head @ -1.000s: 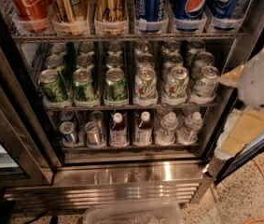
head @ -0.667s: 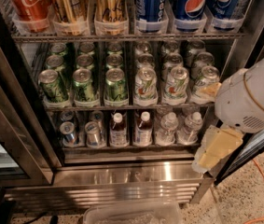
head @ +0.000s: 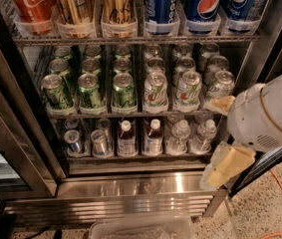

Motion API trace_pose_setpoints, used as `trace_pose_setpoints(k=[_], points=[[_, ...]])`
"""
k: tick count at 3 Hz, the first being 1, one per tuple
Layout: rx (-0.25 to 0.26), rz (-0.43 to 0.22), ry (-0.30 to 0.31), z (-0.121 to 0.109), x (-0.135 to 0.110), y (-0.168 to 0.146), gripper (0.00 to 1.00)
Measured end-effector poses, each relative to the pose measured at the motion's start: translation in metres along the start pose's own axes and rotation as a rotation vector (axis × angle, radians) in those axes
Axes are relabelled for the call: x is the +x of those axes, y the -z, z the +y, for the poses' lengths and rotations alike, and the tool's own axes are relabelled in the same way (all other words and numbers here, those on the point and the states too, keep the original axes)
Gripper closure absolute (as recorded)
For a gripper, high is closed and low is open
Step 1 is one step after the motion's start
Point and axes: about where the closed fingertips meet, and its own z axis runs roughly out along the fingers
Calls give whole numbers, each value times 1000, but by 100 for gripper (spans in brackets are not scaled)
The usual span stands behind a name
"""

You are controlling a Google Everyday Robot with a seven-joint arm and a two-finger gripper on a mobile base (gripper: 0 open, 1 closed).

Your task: Pick green can from middle shelf of fridge

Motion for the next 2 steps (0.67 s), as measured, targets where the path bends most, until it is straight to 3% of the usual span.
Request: trace_pose_setpoints(k=[2], points=[[2,-182,12,29,-34,-57,0]])
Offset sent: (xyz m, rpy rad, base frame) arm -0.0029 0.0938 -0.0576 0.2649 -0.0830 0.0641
